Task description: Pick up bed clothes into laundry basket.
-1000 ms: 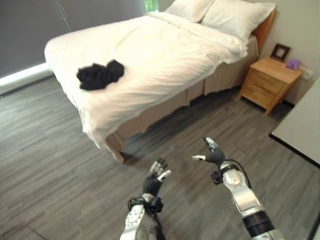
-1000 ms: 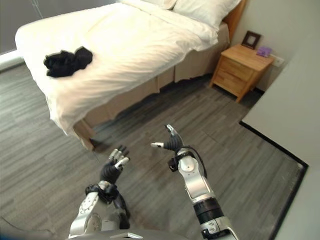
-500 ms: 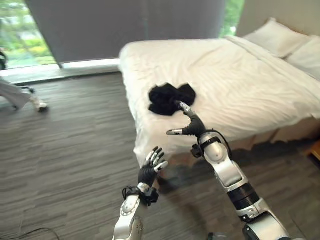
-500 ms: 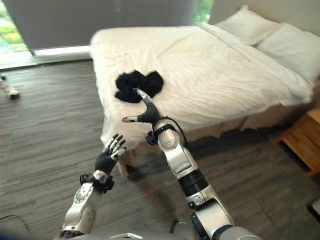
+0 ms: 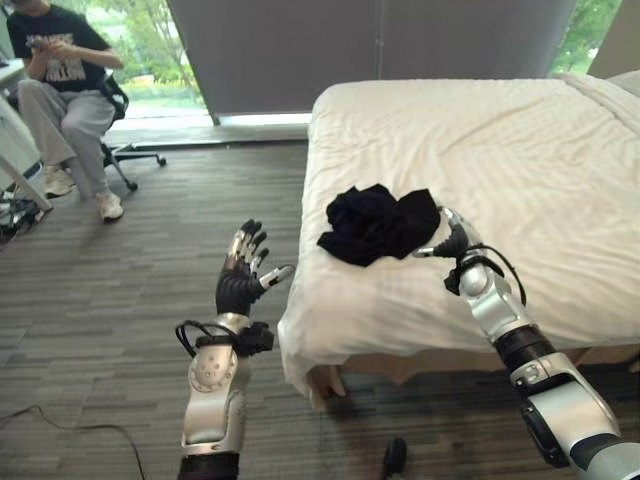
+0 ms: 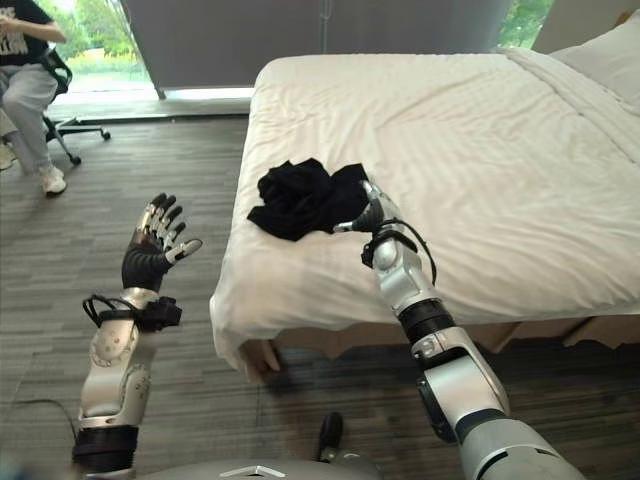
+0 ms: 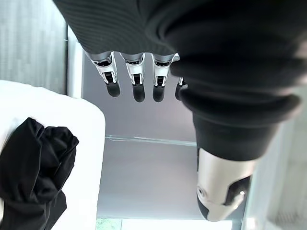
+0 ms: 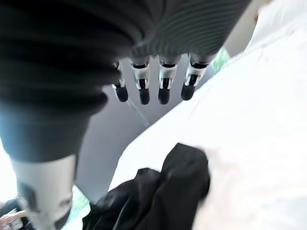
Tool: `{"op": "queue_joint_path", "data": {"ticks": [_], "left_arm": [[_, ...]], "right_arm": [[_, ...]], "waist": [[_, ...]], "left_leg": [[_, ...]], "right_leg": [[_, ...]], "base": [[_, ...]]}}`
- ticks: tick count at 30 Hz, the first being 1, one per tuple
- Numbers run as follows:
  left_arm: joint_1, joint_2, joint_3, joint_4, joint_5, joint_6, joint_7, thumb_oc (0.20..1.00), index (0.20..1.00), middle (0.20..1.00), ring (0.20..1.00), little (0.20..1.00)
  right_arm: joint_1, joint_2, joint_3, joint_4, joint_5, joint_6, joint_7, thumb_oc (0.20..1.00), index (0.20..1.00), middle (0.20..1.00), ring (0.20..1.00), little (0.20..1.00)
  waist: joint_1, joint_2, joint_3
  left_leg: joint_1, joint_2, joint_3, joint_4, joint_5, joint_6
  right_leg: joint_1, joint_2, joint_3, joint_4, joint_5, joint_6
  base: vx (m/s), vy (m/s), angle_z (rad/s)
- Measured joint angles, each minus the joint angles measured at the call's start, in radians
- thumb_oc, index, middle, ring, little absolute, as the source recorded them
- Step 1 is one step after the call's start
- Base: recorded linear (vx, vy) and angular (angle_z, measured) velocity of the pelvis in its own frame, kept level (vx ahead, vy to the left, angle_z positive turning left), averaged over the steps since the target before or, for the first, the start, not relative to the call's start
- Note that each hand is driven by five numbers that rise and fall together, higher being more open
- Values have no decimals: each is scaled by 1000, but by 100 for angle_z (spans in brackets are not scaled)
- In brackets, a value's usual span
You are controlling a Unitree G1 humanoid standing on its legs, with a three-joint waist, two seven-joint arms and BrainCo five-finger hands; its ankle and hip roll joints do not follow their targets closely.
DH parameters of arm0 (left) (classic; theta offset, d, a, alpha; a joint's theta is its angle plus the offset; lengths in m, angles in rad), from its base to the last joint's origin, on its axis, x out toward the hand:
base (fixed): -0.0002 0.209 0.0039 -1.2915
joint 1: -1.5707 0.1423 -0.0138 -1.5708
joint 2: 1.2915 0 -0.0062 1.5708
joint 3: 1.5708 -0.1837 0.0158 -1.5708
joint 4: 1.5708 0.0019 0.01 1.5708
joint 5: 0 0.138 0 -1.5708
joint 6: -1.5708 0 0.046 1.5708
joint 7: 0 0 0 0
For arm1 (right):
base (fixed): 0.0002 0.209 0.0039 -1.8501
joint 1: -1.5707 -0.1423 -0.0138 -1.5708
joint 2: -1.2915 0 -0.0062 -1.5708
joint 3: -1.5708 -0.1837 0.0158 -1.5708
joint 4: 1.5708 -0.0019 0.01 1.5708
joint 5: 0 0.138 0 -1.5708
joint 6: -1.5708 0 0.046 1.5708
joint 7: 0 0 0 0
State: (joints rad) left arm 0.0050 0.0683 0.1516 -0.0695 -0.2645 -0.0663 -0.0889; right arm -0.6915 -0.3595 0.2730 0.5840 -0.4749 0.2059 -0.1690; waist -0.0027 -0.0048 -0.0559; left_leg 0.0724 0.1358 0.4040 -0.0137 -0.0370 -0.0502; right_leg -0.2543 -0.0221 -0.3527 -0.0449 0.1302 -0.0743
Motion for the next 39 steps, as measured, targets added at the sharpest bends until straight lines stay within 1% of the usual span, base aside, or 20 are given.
{"op": "queue_joint_path", "data": {"ticks": [3, 8, 11, 13, 14, 16, 17, 19, 20, 21, 23, 25, 26, 29, 31, 32, 34, 36, 38, 39], "left_arm": [[40, 14, 16, 35, -8, -5, -12, 1000, 1000, 1000, 1000, 1000], [14, 42, 48, 33, -9, -37, -36, 1000, 1000, 1000, 1000, 1000], [-20, 101, 39, 78, -8, -53, -37, 1000, 1000, 1000, 1000, 1000], [-39, 113, 38, 91, -6, -47, -35, 1000, 1000, 1000, 1000, 1000], [-48, 117, 38, 97, -5, -40, -34, 1000, 1000, 1000, 1000, 1000], [-45, 120, 22, 106, -5, -36, -34, 1000, 1000, 1000, 1000, 1000], [-44, 139, 14, 105, -6, -32, -38, 1000, 1000, 1000, 1000, 1000], [-36, 149, 9, 104, -6, -29, -43, 1000, 1000, 1000, 1000, 1000], [-35, 132, 9, 98, -7, -19, -45, 1000, 1000, 1000, 1000, 1000], [-36, 134, -10, 71, -8, -17, -54, 1000, 1000, 1000, 1000, 1000], [-39, 152, -5, 72, -8, -11, -67, 1000, 1000, 1000, 1000, 1000], [-9, 136, -10, 62, -8, 15, -73, 1000, 1000, 1000, 1000, 1000], [1, 132, -13, 56, -8, 16, -76, 1000, 1000, 1000, 1000, 1000], [-13, 159, -32, 40, -8, 23, -73, 1000, 1000, 1000, 1000, 1000], [-40, 177, -41, 42, -8, 24, -72, 1000, 1000, 1000, 1000, 1000], [-56, 176, -42, 43, -8, 24, -71, 1000, 1000, 1000, 1000, 1000], [-111, 180, -51, 44, -8, 25, -72, 1000, 1000, 1000, 1000, 1000], [-147, 181, -73, 70, -9, 26, -73, 1000, 1000, 1000, 1000, 1000], [-138, 157, -97, 61, -9, 28, -78, 1000, 1000, 1000, 1000, 1000], [-139, 144, -98, 62, -9, 28, -81, 1000, 1000, 1000, 1000, 1000]], "right_arm": [[-23, -34, 11, 8, -39, 3, -9, 1000, 1000, 1000, 1000, 1000], [-86, -23, 48, 112, -39, 5, -40, 1000, 1000, 1000, 1000, 1000], [-188, 3, 56, 208, -38, 6, -45, 1000, 1000, 1000, 1000, 1000], [-251, 6, 55, 229, -38, 13, -46, 1000, 1000, 1000, 1000, 1000], [-318, 19, 50, 272, -37, 14, -56, 1000, 1000, 1000, 1000, 1000], [-371, 33, 48, 313, -36, 14, -71, 1000, 1000, 1000, 1000, 1000], [-390, 47, 52, 324, -36, 9, -85, 1000, 1000, 1000, 1000, 1000], [-406, 65, 72, 364, -36, 1, -108, 1000, 1000, 1000, 1000, 1000], [-415, 65, 77, 380, -34, 3, -107, 1000, 1000, 1000, 1000, 1000], [-427, 74, 78, 443, -34, 5, -117, 1000, 1000, 1000, 1000, 1000], [-414, 108, 78, 475, -30, 17, -111, 1000, 1000, 1000, 1000, 1000], [-351, 149, 65, 436, -29, 10, -105, 1000, 1000, 1000, 1000, 1000], [-340, 155, 68, 436, -29, 11, -105, 1000, 1000, 1000, 1000, 1000], [-312, 156, 75, 399, -29, 15, -98, 1000, 1000, 1000, 1000, 1000], [-333, 156, 92, 370, -33, 6, -97, 1000, 1000, 1000, 1000, 1000], [-353, 156, 91, 384, -34, 8, -96, 1000, 1000, 1000, 1000, 1000], [-406, 153, 85, 435, -34, 12, -99, 1000, 1000, 1000, 1000, 1000], [-417, 156, 94, 463, -34, 12, -108, 1000, 1000, 1000, 1000, 1000], [-429, 156, 135, 494, -34, 13, -114, 1000, 1000, 1000, 1000, 1000], [-458, 151, 168, 549, -35, 17, -126, 1000, 1000, 1000, 1000, 1000]], "waist": [[-12, 15, 12], [29, 47, 29], [45, 50, 47], [70, 13, 75], [83, -6, 98], [88, -20, 117], [88, -50, 125], [71, -54, 123], [99, -7, 126], [89, 50, 122], [89, -4, 130], [77, 26, 121], [65, 42, 110], [38, 24, 94], [45, 16, 89], [63, 14, 88], [60, 2, 90], [66, -6, 87], [71, -7, 87], [60, -4, 86]], "left_leg": [[1, 16, -8, -23, -1, -4], [-21, 13, -38, -25, -1, -4], [-88, 14, -74, 27, 20, -39], [-182, 6, -104, 190, 26, -51], [-313, 18, -158, 422, 45, -77], [-449, 31, -224, 612, 23, -113], [-481, 0, -192, 509, 8, -97], [-456, -27, -142, 264, 29, -51], [-440, 10, -131, 132, 62, -31], [-434, 96, -92, 54, 64, -34], [-415, 100, 15, 12, 90, -13], [-307, 111, 46, -26, 102, -4], [-288, 113, 49, -41, 148, -4], [-242, 53, 83, -37, 131, 5], [-265, 31, 114, -32, 121, 23], [-277, 29, 124, -29, 114, 32], [-305, 13, 103, -28, 112, 36], [-304, 18, 77, -29, 116, 30], [-293, 34, 89, -50, 172, 76], [-298, 42, 80, -52, 187, 64]], "right_leg": [[-1, 9, -35, -15, 5, 10], [21, 1, -80, -52, 16, 17], [1, -23, -111, -48, 11, 19], [-32, -56, -109, 1, -16, -1], [-45, -74, -114, 39, -39, -22], [-48, -89, -110, 56, -59, -29], [-49, -101, -123, 30, -63, -8], [-39, -82, -133, -27, -106, 68], [-54, -54, -137, 60, -98, 21], [-59, -14, -116, 169, -162, 7], [-48, -23, -106, 145, -159, 3], [29, -13, -96, 119, -153, 32], [47, -15, -96, 119, -161, 46], [43, -97, -72, 205, -173, 129], [-46, -156, -58, 291, -183, 138], [-63, -174, -84, 270, -174, 137], [-37, -218, -89, 103, -54, 152], [40, -195, -91, -32, -16, 211], [62, -165, -110, -58, -2, 198], [59, -153, -116, -58, -9, 188]], "base": [[164, -97, 22], [55, -103, 31], [9, -172, 49], [-109, -109, 37], [-81, -87, 32], [86, 50, 24], [177, 109, 19], [237, 166, -9], [424, 236, -43], [315, 156, -49], [333, 84, -38], [254, 44, -51], [223, 132, -23], [14, 92, -7], [-16, -40, -35], [64, -56, -29], [167, -61, 13], [124, -94, 28], [-11, -97, 5], [-34, -80, 4]]}}
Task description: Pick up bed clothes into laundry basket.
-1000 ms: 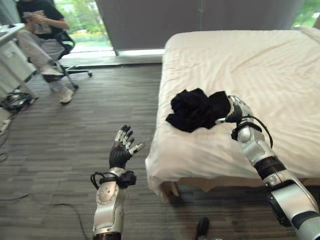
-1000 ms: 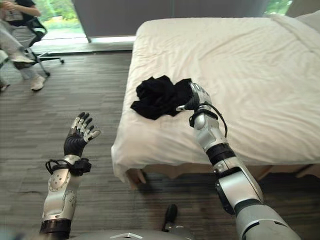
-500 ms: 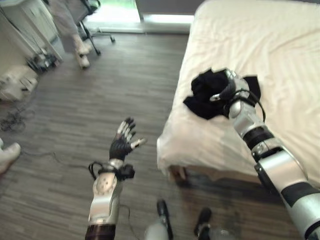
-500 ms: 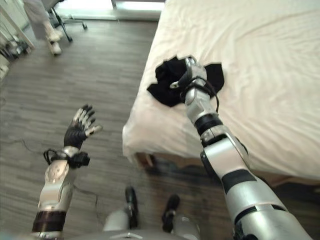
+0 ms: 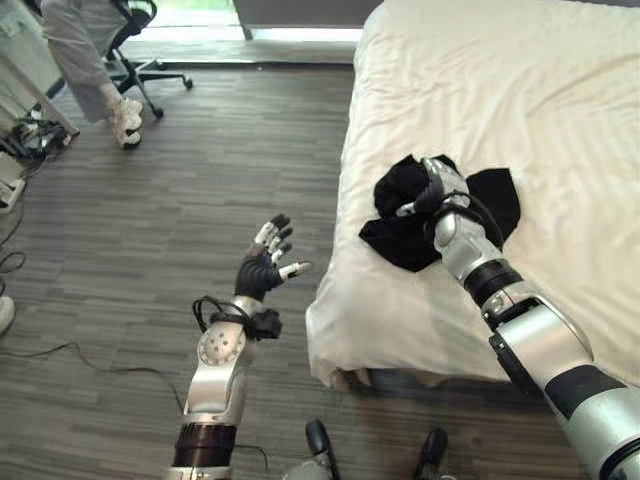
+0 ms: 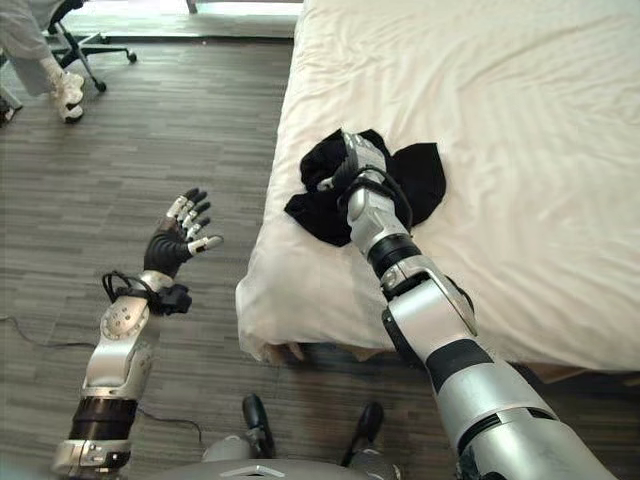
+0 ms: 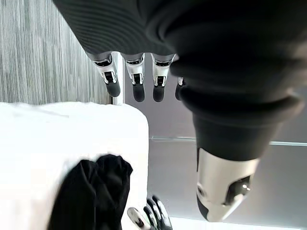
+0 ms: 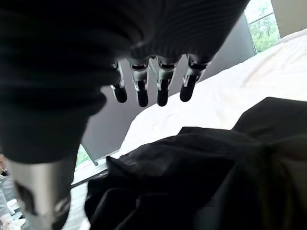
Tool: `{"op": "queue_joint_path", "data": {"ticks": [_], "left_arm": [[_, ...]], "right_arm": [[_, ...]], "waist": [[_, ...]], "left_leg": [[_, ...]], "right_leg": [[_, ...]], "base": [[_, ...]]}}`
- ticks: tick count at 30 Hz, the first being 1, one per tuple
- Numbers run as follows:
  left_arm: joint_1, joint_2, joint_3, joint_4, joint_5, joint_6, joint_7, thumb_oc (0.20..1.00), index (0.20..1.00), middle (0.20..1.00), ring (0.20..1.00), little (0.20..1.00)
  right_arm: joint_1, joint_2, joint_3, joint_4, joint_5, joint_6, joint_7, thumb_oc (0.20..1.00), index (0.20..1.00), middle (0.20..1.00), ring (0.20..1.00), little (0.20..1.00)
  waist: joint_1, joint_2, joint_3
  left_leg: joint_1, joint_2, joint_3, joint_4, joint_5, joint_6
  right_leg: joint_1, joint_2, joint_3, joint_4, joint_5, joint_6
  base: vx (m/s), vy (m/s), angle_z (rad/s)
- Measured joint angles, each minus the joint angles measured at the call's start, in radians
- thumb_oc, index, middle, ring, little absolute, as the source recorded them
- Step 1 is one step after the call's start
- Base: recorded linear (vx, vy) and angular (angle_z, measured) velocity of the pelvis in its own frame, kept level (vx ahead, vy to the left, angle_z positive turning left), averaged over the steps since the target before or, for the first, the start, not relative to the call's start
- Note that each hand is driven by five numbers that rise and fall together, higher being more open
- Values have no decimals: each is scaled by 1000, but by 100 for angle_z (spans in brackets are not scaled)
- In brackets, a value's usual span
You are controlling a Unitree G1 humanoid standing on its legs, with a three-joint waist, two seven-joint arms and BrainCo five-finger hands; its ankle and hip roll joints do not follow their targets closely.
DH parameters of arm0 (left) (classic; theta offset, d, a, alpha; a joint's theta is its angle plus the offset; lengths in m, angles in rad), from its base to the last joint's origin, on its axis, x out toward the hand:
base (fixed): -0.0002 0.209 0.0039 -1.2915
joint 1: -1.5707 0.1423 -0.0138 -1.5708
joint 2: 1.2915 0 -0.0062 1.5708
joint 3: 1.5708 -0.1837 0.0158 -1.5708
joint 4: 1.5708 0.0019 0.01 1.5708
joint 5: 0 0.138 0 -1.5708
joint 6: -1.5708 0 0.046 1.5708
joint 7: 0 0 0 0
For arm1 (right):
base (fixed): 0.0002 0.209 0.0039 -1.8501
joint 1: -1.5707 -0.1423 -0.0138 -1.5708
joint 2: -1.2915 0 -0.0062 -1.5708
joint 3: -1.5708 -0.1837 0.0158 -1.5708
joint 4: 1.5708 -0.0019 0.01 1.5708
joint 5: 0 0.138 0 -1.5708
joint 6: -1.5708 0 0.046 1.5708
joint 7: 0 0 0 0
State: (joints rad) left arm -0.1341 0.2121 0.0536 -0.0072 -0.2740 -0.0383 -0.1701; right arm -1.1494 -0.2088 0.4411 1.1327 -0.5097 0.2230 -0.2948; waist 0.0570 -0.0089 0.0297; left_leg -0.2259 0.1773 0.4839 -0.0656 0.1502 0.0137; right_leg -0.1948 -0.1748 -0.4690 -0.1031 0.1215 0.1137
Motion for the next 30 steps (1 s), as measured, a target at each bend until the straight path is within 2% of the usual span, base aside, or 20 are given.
{"op": "queue_joint_path", "data": {"ticks": [1, 2, 4, 7, 8, 9, 13, 16, 18, 19, 20, 21, 22, 23, 24, 25, 26, 27, 28, 30], "left_arm": [[-32, -9, -2, 30, -1, 0, 7, 1000, 1000, 1000, 1000, 1000], [-168, -4, 1, 140, 1, 3, 18, 1000, 1000, 1000, 1000, 1000], [-377, -14, -2, 300, 1, 8, 50, 1000, 1000, 1000, 1000, 1000], [-558, -73, -68, 441, 0, 5, 97, 1000, 1000, 1000, 1000, 1000], [-575, -105, -77, 477, 0, 4, 117, 1000, 1000, 1000, 1000, 1000], [-577, -120, -92, 487, 0, 4, 125, 1000, 1000, 1000, 1000, 1000], [-567, -176, -127, 493, 0, -9, 162, 1000, 1000, 1000, 1000, 1000], [-600, -189, -127, 531, 0, -23, 170, 1000, 1000, 1000, 1000, 1000], [-739, -199, -107, 663, -22, -19, 192, 1000, 1000, 1000, 1000, 1000], [-759, -185, -95, 640, -31, -18, 196, 1000, 1000, 1000, 1000, 1000], [-697, -104, -68, 500, -36, -24, 193, 1000, 1000, 1000, 1000, 1000], [-542, 41, -57, 430, -38, -38, 201, 1000, 1000, 1000, 1000, 1000], [-482, 3, -83, 434, -38, -34, 184, 1000, 1000, 1000, 1000, 1000], [-450, -55, -84, 432, -40, -36, 173, 1000, 1000, 1000, 1000, 1000], [-438, -138, -98, 415, -60, -10, 161, 1000, 1000, 1000, 1000, 1000], [-451, -166, -145, 409, -61, 4, 147, 1000, 1000, 1000, 1000, 1000], [-471, -158, -231, 414, -59, 30, 142, 1000, 1000, 1000, 1000, 1000], [-494, -146, -280, 411, -58, 34, 122, 1000, 1000, 1000, 1000, 1000], [-505, -154, -280, 387, -58, 36, 116, 1000, 1000, 1000, 1000, 1000], [-512, -136, -255, 338, -58, 24, 117, 1000, 1000, 1000, 1000, 1000]], "right_arm": [[-55, 15, 36, 69, -1, 19, -32, 1000, 1000, 1000, 1000, 1000], [-121, 37, 35, 148, -2, 30, -62, 1000, 1000, 1000, 1000, 1000], [-130, 78, 16, 238, 2, 36, -81, 1000, 1000, 1000, 1000, 1000], [-123, 112, -23, 258, 17, 15, -181, 1000, 1000, 1000, 1000, 1000], [-139, 125, -22, 266, 21, 6, -182, 1000, 1000, 1000, 1000, 1000], [-149, 139, -22, 274, 36, 5, -180, 200, 200, 200, 200, 200], [-163, 156, -22, 274, 60, 10, -181, 200, 200, 200, 200, 200], [-210, 130, -36, 296, 113, 27, -156, 200, 200, 200, 200, 200], [-279, 99, 6, 237, 127, 14, -133, 200, 200, 200, 200, 200], [-275, 106, 20, 168, 127, -3, -134, 200, 200, 200, 200, 200], [-244, 175, -2, 38, 127, -18, -133, 200, 200, 200, 200, 200], [-108, 273, 28, -124, 125, -60, -133, 200, 200, 200, 200, 200], [-51, 216, 62, -126, 126, -59, -130, 200, 200, 200, 200, 200], [-36, 152, 73, -99, 126, -53, -119, 200, 200, 200, 200, 200], [-46, 66, 47, -63, 125, -47, -115, 200, 200, 200, 200, 200], [-53, 17, -10, -53, 122, -31, -106, 200, 200, 200, 200, 200], [-61, 5, -47, -61, 117, -30, -105, 200, 200, 200, 200, 200], [-55, 0, -54, -60, 117, -30, -110, 200, 200, 200, 200, 200], [-47, -6, -59, -61, 117, -30, -109, 200, 200, 200, 200, 200], [-3, 34, -97, -103, 117, -38, -111, 200, 200, 200, 200, 200]], "waist": [[-11, 4, -2], [-31, 10, -2], [-55, 29, 10], [-58, 116, 72], [-65, 119, 73], [-77, 119, 73], [-81, 117, 74], [-84, 113, 75], [-118, 78, 81], [-128, 34, 84], [-133, -73, 86], [-104, -205, 47], [-82, -136, 4], [-50, -99, -47], [-82, -34, -111], [-140, -115, -124], [-184, -94, -127], [-189, -94, -127], [-197, -98, -131], [-186, -100, -133]], "left_leg": [[-26, 9, -7, 0, 0, 0], [-82, 18, -17, 2, 12, -14], [-148, 13, -32, -2, 23, 0], [-196, -11, -30, -6, 23, 0], [-196, -13, -31, -3, 23, 0], [-194, -12, -32, -2, 23, 0], [-189, -6, -38, -1, 33, 14], [-173, -6, -59, -3, 32, 13], [-116, -30, -39, -5, 26, 4], [-59, -43, -11, 2, 9, -18], [-27, -33, -149, 151, -47, -87], [13, -135, -630, 414, -193, -154], [10, -139, -759, 453, -275, -183], [35, -123, -759, 453, -355, -126], [65, -17, -665, 279, -463, -35], [67, -24, -519, 265, -407, -64], [127, -33, -365, 210, -353, -60], [176, -56, -353, 137, -314, -113], [195, -91, -344, 125, -309, -113], [190, -113, -285, 132, -306, -111]], "right_leg": [[-32, 11, 10, 0, -6, -8], [-88, 19, 10, 0, 4, -21], [-149, 12, 7, 0, 19, -25], [-229, -16, 37, 32, 25, -12], [-235, -20, 43, 38, 26, -12], [-234, -19, 41, 45, 25, -13], [-220, -13, 33, 46, 15, -20], [-188, -14, 11, 48, 13, -19], [-158, -36, 21, 78, 13, -19], [-148, -46, 72, 95, 13, -19], [-197, -48, 160, 182, 18, -23], [-146, -52, 287, 193, -12, -43], [-129, -6, 294, 189, -8, 0], [-132, 18, 319, 183, 12, 49], [-206, 68, 364, 327, -40, 53], [-196, -5, 356, 311, -83, 19], [-115, -20, 335, 191, 15, 18], [-84, -35, 339, 149, 42, 26], [-70, -57, 344, 111, 74, 26], [-75, -66, 321, 47, 174, -5]], "base": [[-60, -97, -8], [-56, -67, -10], [-84, -77, 11], [-49, -65, -10], [-24, -69, -24], [-18, -72, -8], [-7, -46, 7], [39, 78, 21], [164, 331, -17], [279, 362, -160], [286, 403, -399], [200, 332, -452], [79, 429, -420], [2, 413, -184], [-80, 361, -35], [-121, 225, 65], [-199, 197, 70], [-232, 213, 17], [-282, 162, -16], [-296, 63, -54]]}}
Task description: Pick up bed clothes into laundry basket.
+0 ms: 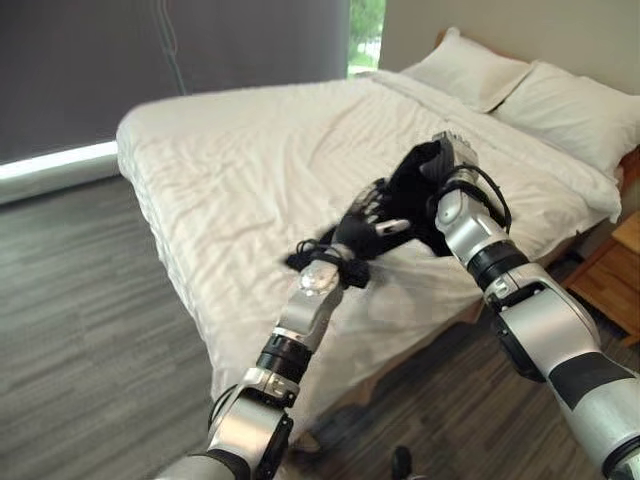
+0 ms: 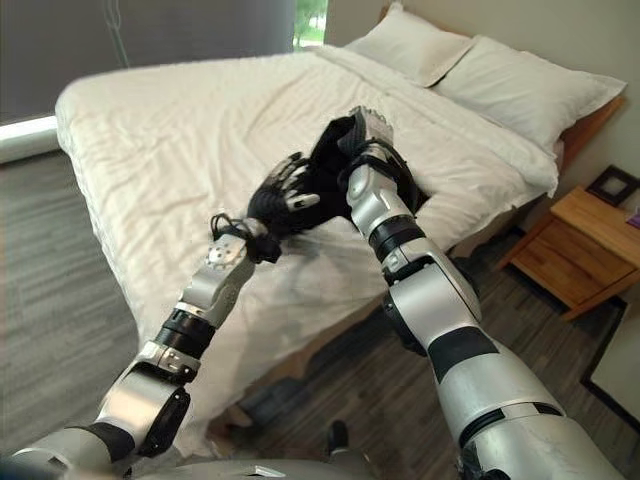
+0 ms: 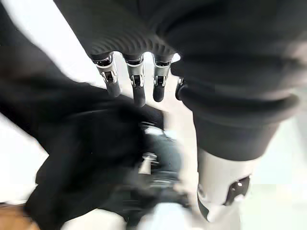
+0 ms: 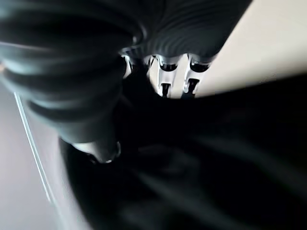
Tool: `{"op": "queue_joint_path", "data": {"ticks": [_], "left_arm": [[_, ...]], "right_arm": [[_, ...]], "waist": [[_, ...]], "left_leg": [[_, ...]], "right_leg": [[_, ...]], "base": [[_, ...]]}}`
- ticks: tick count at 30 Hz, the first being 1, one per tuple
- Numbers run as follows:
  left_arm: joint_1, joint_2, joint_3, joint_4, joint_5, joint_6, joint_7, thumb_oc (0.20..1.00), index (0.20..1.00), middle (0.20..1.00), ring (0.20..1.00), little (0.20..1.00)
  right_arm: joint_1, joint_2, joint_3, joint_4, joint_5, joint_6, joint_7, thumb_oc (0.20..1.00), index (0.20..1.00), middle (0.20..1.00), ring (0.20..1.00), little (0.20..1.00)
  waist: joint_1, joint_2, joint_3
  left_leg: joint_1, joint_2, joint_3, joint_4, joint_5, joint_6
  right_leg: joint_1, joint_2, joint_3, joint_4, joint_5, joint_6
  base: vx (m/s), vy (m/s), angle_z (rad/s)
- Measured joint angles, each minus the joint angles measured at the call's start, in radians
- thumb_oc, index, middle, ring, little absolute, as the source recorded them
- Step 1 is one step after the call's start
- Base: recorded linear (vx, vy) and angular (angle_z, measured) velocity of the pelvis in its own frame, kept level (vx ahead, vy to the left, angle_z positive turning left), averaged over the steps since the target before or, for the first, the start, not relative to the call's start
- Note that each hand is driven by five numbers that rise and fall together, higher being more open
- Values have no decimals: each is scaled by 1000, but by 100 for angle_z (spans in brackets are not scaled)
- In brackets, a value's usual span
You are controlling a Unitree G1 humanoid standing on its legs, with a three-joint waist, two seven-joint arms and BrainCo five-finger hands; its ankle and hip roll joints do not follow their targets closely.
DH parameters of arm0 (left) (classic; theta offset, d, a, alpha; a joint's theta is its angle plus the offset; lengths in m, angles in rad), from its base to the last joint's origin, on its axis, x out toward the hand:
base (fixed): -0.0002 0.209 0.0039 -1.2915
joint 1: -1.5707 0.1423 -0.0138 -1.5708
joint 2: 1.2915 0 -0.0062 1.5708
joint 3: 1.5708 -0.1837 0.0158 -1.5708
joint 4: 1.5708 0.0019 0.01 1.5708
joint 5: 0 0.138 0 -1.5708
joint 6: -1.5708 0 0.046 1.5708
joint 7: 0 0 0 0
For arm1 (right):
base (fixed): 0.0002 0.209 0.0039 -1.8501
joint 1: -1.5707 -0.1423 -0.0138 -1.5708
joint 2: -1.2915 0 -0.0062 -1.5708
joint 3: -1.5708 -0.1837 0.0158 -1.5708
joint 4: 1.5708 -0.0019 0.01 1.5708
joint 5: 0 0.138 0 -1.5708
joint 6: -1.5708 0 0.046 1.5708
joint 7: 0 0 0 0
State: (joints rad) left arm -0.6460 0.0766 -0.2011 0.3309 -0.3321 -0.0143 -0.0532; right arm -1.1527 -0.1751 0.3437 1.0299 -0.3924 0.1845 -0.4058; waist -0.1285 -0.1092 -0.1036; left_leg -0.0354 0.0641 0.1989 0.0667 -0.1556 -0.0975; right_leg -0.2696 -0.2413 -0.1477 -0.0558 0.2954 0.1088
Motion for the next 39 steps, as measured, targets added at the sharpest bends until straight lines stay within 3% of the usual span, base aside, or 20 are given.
{"op": "queue_joint_path", "data": {"ticks": [1, 2, 3, 5, 6, 7, 9, 10, 11, 12, 13, 14, 16, 19, 21, 24, 25, 26, 31, 39], "left_arm": [[-6, 22, 13, 1, 0, -3, 3, 1000, 1000, 1000, 1000, 1000], [-25, 63, 50, -3, 0, 6, 6, 1000, 1000, 1000, 1000, 1000], [-43, 76, 70, -1, 0, 11, 5, 1000, 1000, 1000, 1000, 1000], [-67, 63, 78, 3, -1, 19, 4, 1000, 1000, 1000, 1000, 1000], [-78, 47, 86, 2, -1, 18, 2, 1000, 1000, 1000, 1000, 1000], [-86, 59, 103, -3, -3, 17, 5, 1000, 1000, 1000, 1000, 1000], [-96, 83, 160, 0, -18, 18, 16, 1000, 1000, 1000, 1000, 1000], [-112, 112, 168, 4, -19, 18, 23, 1000, 1000, 1000, 1000, 1000], [-236, 125, 168, 17, -19, 24, 40, 1000, 1000, 1000, 1000, 1000], [-278, 123, 168, 38, -20, 24, 44, 1000, 1000, 1000, 1000, 1000], [-322, 68, 157, 70, -42, 28, 50, 1000, 1000, 1000, 1000, 1000], [-362, 92, 159, 118, -53, 15, 51, 1000, 1000, 1000, 1000, 1000], [-426, 128, 157, 193, -59, 13, 72, 1000, 1000, 1000, 1000, 1000], [-450, 138, 112, 203, -56, 19, 78, 1000, 1000, 1000, 1000, 1000], [-434, 204, 84, 244, -37, 28, 68, 1000, 1000, 1000, 1000, 1000], [-272, 371, 61, 257, 44, 44, 48, 1000, 1000, 1000, 1000, 1000], [-85, 439, 106, 188, 87, 68, 38, 1000, 1000, 1000, 1000, 1000], [18, 454, 128, 187, 123, 89, 23, 1000, 1000, 1000, 1000, 1000], [140, 415, 169, 140, 160, 97, -17, 1000, 1000, 1000, 1000, 1000], [126, 358, 166, -6, 159, 93, -41, 1000, 1000, 1000, 1000, 1000]], "right_arm": [[11, 23, 2, -6, 0, -5, 0, 200, 200, 200, 200, 200], [5, 61, 20, -1, 0, -9, 1, 200, 200, 200, 200, 200], [2, 76, 20, 5, 1, -14, 1, 200, 200, 200, 200, 200], [-3, 61, 17, 41, 1, -9, 3, 200, 200, 200, 200, 200], [-18, 46, 21, 52, 1, -8, 8, 200, 200, 200, 200, 200], [-55, 47, 29, 51, 1, -14, 15, 200, 200, 200, 200, 200], [-106, 63, 52, 36, 1, -22, 23, 200, 200, 200, 200, 200], [-152, 62, 66, 7, 1, -37, 22, 200, 200, 200, 200, 200], [-264, 43, 79, 2, 1, -40, 23, 200, 200, 200, 200, 200], [-274, 46, 96, -5, 1, -45, 21, 200, 200, 200, 200, 200], [-289, 23, 101, 8, 2, -45, 34, 200, 200, 200, 200, 200], [-333, 26, 136, 13, 1, -48, 45, 200, 200, 200, 200, 200], [-385, 31, 152, 4, 1, -56, 50, 200, 200, 200, 200, 200], [-393, -3, 177, 5, 1, -57, 59, 200, 200, 200, 200, 200], [-384, -40, 193, -4, 2, -52, 85, 200, 200, 200, 200, 200], [-380, -69, 210, -117, 1, -52, 107, 200, 200, 200, 200, 200], [-381, -85, 212, -164, 1, -53, 113, 200, 200, 200, 200, 200], [-382, -96, 208, -176, 1, -52, 125, 200, 200, 200, 200, 200], [-382, -51, 208, -171, 0, -48, 141, 200, 200, 200, 200, 200], [-382, -33, 207, -201, 0, -51, 174, 200, 200, 200, 200, 200]], "waist": [[6, 0, 0], [8, -1, 2], [12, 19, 7], [24, 41, 14], [50, 49, 19], [70, 62, 24], [82, 51, 18], [102, 41, 24], [74, 37, 38], [52, 29, 45], [68, 54, 41], [86, 57, 23], [96, 92, -3], [97, 97, -10], [82, 101, -11], [76, 113, -15], [85, 119, -21], [105, 119, -24], [122, 118, -25], [110, 117, -25]], "left_leg": [[-3, -3, 41, 4, 3, 4], [-23, 16, 151, 15, 7, 26], [-27, 49, 201, 0, 8, 51], [-15, 82, 218, -22, 31, 54], [0, 98, 237, -28, 35, 47], [26, 116, 287, -27, 36, 45], [41, 124, 340, -2, 35, 45], [34, 160, 395, 100, 34, 43], [16, 106, 390, -48, 74, 43], [43, 132, 425, -54, 90, 25], [104, 159, 493, -40, 78, 8], [129, 161, 523, -44, 75, 1], [114, 174, 509, -49, 97, 22], [78, 187, 478, -48, 103, 22], [40, 205, 445, -64, 117, 3], [44, 201, 447, -82, 129, 14], [47, 196, 449, -99, 144, 1], [54, 189, 455, -102, 155, -13], [57, 163, 472, -112, 156, -13], [60, 149, 474, -120, 155, -13]], "right_leg": [[-14, 6, -34, -19, 51, -10], [-61, 21, -133, -46, 167, -38], [-78, 39, -232, -34, 153, -51], [-64, 45, -354, 113, -62, -72], [-35, 34, -379, 186, -122, -62], [12, 18, -410, 264, -238, -65], [33, 45, -425, 229, -236, -107], [51, 96, -398, 139, -184, -165], [57, 154, -369, 7, -97, -178], [72, 146, -459, -7, -131, -197], [114, 30, -707, 223, -323, -159], [99, 8, -707, 277, -378, -137], [92, 65, -669, 222, -362, -156], [81, 86, -650, 193, -356, -159], [81, 124, -632, 169, -369, -142], [76, 128, -626, 163, -367, -141], [71, 128, -623, 166, -360, -152], [62, 125, -618, 172, -350, -162], [61, 98, -617, 179, -342, -153], [62, 90, -613, 173, -336, -143]], "base": [[-292, 86, -110], [-199, 63, -113], [-128, 41, -91], [-120, 31, -46], [-119, 60, -83], [-77, 52, -105], [-57, 12, -125], [-44, -11, -203], [-31, -41, -220], [49, -81, -170], [48, -82, -126], [4, -88, -103], [-75, -54, -67], [-4, -32, -36], [-14, -70, -30], [-14, -20, -3], [-15, -12, -4], [0, 0, 0], [-1, 1, 2], [0, 0, 0]]}}
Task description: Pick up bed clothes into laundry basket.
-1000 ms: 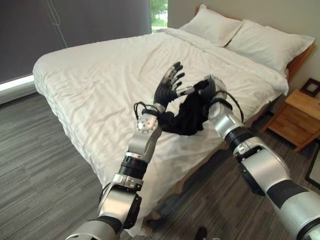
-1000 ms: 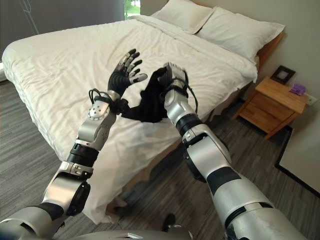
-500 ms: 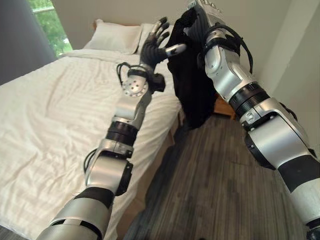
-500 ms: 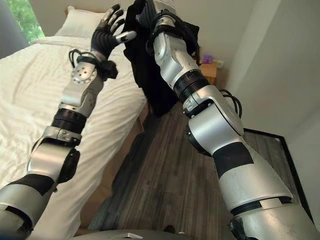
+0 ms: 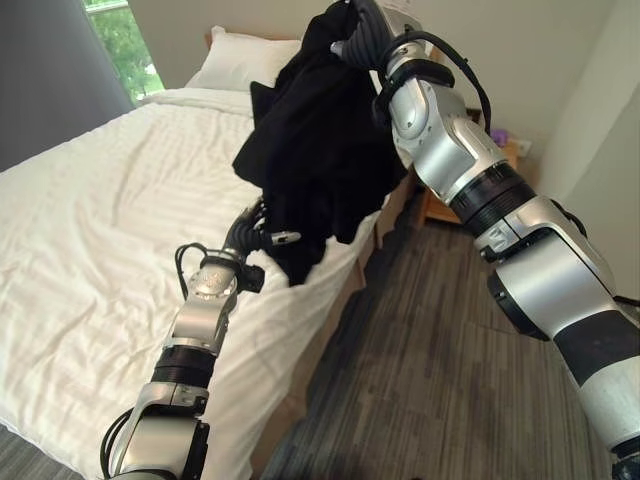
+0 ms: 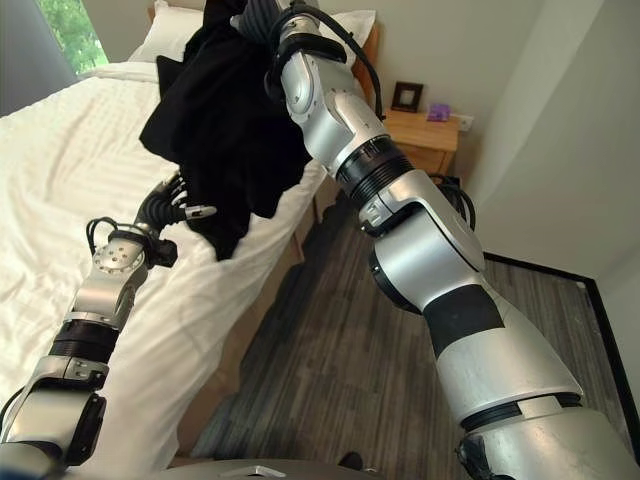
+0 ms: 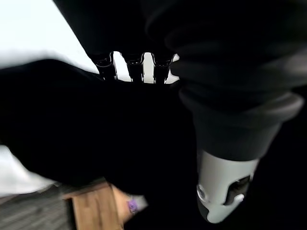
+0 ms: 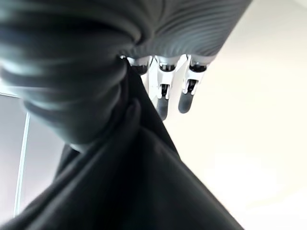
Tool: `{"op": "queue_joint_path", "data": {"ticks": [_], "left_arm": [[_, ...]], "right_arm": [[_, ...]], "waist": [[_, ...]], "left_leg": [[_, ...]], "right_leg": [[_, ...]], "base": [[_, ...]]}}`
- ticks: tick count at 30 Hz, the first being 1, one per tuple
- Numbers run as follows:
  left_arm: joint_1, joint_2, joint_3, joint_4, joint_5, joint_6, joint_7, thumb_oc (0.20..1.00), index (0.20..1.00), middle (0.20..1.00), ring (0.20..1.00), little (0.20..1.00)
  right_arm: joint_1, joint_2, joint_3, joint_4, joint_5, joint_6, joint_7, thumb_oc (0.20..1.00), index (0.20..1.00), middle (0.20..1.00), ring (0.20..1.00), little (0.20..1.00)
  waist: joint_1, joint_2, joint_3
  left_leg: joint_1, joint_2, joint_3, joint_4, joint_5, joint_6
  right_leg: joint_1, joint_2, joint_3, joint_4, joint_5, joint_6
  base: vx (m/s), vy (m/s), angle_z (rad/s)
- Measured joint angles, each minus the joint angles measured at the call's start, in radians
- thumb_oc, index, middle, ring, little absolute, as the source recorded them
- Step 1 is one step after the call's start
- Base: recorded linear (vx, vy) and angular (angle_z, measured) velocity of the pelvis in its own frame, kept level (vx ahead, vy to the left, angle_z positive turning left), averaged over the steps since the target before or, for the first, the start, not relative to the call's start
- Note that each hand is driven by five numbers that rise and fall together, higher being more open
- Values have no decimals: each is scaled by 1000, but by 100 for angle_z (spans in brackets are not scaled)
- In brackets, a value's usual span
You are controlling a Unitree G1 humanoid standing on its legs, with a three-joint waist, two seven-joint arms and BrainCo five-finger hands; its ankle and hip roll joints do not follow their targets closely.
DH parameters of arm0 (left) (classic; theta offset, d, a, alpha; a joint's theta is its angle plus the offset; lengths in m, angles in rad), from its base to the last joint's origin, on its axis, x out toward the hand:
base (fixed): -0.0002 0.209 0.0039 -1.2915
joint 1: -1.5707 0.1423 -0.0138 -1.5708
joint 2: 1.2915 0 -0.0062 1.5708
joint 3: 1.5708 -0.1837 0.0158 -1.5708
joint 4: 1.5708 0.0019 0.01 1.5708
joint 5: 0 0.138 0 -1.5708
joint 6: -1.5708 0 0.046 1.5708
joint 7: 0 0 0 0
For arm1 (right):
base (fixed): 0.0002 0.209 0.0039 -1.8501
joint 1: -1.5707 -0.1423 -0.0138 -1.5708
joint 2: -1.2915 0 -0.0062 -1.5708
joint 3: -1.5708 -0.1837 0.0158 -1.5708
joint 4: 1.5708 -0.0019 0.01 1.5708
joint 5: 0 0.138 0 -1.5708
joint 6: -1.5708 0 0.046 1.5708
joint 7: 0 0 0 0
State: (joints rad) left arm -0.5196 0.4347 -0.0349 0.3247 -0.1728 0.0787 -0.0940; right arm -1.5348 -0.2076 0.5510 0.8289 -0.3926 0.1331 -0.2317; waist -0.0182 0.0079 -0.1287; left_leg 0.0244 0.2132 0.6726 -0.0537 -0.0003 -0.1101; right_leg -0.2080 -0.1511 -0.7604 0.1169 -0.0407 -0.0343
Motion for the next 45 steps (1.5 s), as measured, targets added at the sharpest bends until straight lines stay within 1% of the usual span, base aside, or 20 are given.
{"op": "queue_joint_path", "data": {"ticks": [2, 3, 4, 5, 6, 7, 8, 11, 12, 14, 17, 20, 24, 30, 34, 38, 39, 41, 44, 45], "left_arm": [[-4, -57, -5, 1, -8, 4, 2, 1000, 1000, 1000, 1000, 1000], [91, -184, 4, -92, -13, -99, 26, 1000, 1000, 1000, 1000, 1000], [185, -263, -47, -151, -23, -150, 13, 1000, 1000, 1000, 1000, 1000], [240, -312, -110, -151, -22, -177, 1, 1000, 1000, 1000, 1000, 1000], [283, -351, -197, -117, -27, -195, -17, 200, 200, 200, 200, 200], [277, -357, -238, -79, -41, -210, -23, 200, 200, 200, 200, 200], [256, -358, -279, -25, -53, -248, -25, 200, 200, 200, 200, 200], [211, -361, -278, 28, -59, -296, -20, 200, 200, 200, 200, 200], [149, -362, -276, 78, -53, -334, 10, 200, 200, 200, 200, 200], [106, -367, -242, 116, -41, -360, 66, 200, 200, 200, 200, 200], [92, -352, -182, 114, -1, -386, 163, 200, 200, 200, 200, 200], [106, -315, -139, 41, 65, -398, 256, 200, 200, 200, 200, 200], [132, -263, -122, -42, 127, -422, 321, 200, 200, 200, 200, 200], [172, -208, -115, -141, 215, -439, 373, 200, 200, 200, 200, 200], [253, -176, -111, -300, 235, -442, 383, 200, 200, 200, 200, 200], [313, -149, -100, -404, 234, -437, 383, 200, 200, 200, 200, 200], [354, -142, -94, -437, 235, -447, 381, 200, 200, 200, 200, 200], [377, -138, -67, -436, 234, -444, 382, 200, 200, 200, 200, 200], [406, -138, -23, -404, 233, -439, 384, 200, 200, 200, 200, 200], [406, -138, 6, -378, 226, -439, 384, 200, 200, 200, 200, 200]], "right_arm": [[1, 1, -6, -14, 0, 5, 3, 200, 200, 200, 200, 200], [18, -3, -16, -66, 0, 5, 4, 200, 200, 200, 200, 200], [18, -28, -7, -85, 0, -6, 4, 200, 200, 200, 200, 200], [13, -44, -7, -85, 0, -9, 5, 200, 200, 200, 200, 200], [3, -47, -19, -73, 0, 2, 21, 200, 200, 200, 200, 200], [3, -35, -33, -67, 3, 7, 34, 200, 200, 200, 200, 200], [7, 32, -95, -71, 36, 18, 51, 200, 200, 200, 200, 200], [8, 88, -131, -80, 106, 33, 71, 200, 200, 200, 200, 200], [13, 99, -151, -111, 166, 44, 79, 200, 200, 200, 200, 200], [23, 113, -149, -183, 247, 51, 89, 200, 200, 200, 200, 200], [33, 118, -149, -293, 317, 54, 90, 200, 200, 200, 200, 200], [52, 119, -111, -380, 352, 56, 91, 200, 200, 200, 200, 200], [93, 116, -100, -419, 362, 86, 113, 200, 200, 200, 200, 200], [176, 97, -101, -465, 362, 127, 141, 200, 200, 200, 200, 200], [305, 17, -121, -651, 348, 154, 178, 200, 200, 200, 200, 200], [424, -34, -228, -795, 311, 192, 227, 200, 200, 200, 200, 200], [513, -89, -298, -910, 307, 194, 241, 200, 200, 200, 200, 200], [558, -136, -351, -956, 282, 209, 246, 200, 200, 200, 200, 200], [602, -157, -415, -1023, 272, 225, 264, 200, 200, 200, 200, 200], [587, -142, -396, -1018, 265, 224, 265, 200, 200, 200, 200, 200]], "waist": [[-5, -4, 3], [-4, 12, -3], [-7, 11, -1], [-4, 6, 1], [-6, -4, 4], [-7, -8, 4], [-25, -8, 5], [-62, -7, 5], [-78, -8, 5], [-96, -7, 5], [-116, -7, 5], [-116, -9, 4], [-117, -14, 0], [-118, -30, -12], [-118, -42, -21], [-117, -41, -23], [-115, -39, -24], [-116, -30, -22], [-123, -3, -26], [-124, 6, -25]], "left_leg": [[0, -1, 0, -1, 0, 0], [1, -6, -9, -20, -1, 1], [4, -8, -3, -24, -1, 3], [8, -9, -1, -25, -1, 3], [12, -10, 1, -24, -1, 3], [12, -10, 2, -24, -1, 3], [17, -12, 6, -25, -1, 4], [23, -13, 3, -31, -3, 6], [23, -13, 3, -32, -5, 8], [23, -13, 3, -33, -8, 13], [18, -14, 6, -32, -9, 14], [15, -18, 36, -32, -8, 14], [14, -14, 57, -34, -9, 13], [-5, -13, 57, -34, -10, 12], [-7, -15, 58, -34, -9, 12], [-5, -20, 59, -36, -9, 12], [-6, -22, 56, -37, -9, 12], [-5, -25, 57, -37, -9, 12], [4, -35, 73, -33, -9, 13], [25, -36, 148, -32, -8, 12]], "right_leg": [[0, 0, 1, 1, 0, 1], [-4, -4, 4, 9, -8, 18], [-4, -7, 4, 11, -9, 19], [-5, -8, 4, 12, -8, 18], [-7, -6, 8, 13, -7, 16], [-9, -6, 11, 15, -7, 16], [-16, -7, 30, 22, -8, 16], [-13, -6, 41, 26, -9, 18], [-15, -7, 41, 28, -9, 18], [-16, -8, 41, 30, -9, 18], [-28, -8, 46, 33, -9, 18], [-56, -3, 75, 33, -1, 8], [-60, 9, 88, 24, 2, 6], [-81, 12, 93, 25, 3, 5], [-89, 11, 95, 23, 5, 3], [-87, 11, 102, 15, 10, 6], [-86, 10, 102, 13, 10, 7], [-86, 11, 105, 6, 14, 12], [-83, 25, 120, -24, 32, 12], [-90, 39, 78, -33, 38, 15]], "base": [[-1, -49, 0], [2, -35, 1], [34, -48, 3], [42, -32, -4], [55, -27, -6], [40, 3, -23], [26, 5, -26], [13, -1, -15], [1, -6, 6], [0, 0, 0], [-4, -1, -4], [-2, -18, -25], [4, -23, -14], [7, -7, -2], [12, 4, 0], [40, -5, -3], [36, -23, 1], [26, -22, -1], [-6, -92, -31], [-5, -32, -76]]}}
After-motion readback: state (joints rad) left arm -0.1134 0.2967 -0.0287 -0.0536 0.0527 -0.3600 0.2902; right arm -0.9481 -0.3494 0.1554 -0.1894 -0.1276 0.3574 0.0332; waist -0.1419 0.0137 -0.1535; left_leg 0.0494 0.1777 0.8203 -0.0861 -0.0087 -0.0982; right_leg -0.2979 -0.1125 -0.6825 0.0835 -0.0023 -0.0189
